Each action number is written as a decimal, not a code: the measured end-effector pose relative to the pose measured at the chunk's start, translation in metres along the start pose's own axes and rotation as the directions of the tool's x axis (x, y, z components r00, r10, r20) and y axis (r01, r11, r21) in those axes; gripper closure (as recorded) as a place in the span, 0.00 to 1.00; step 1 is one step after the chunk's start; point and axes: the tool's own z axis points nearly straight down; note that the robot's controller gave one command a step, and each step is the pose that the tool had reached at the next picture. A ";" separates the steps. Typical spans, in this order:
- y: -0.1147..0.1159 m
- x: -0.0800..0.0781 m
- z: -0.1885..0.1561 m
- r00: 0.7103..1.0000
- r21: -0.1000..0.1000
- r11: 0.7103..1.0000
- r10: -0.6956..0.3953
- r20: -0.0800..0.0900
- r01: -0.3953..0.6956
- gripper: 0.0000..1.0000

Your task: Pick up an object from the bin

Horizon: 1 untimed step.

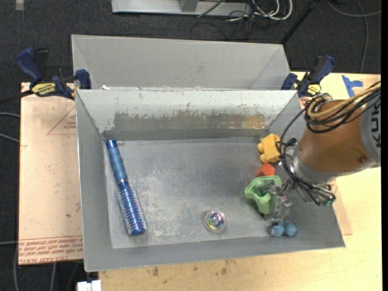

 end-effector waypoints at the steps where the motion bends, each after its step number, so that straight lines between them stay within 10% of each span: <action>1: 0.001 -0.001 -0.100 0.999 0.006 0.999 -0.032 0.008 0.032 1.00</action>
Offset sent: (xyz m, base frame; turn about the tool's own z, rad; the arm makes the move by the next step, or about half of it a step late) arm -0.0021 0.0006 0.0964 -0.0336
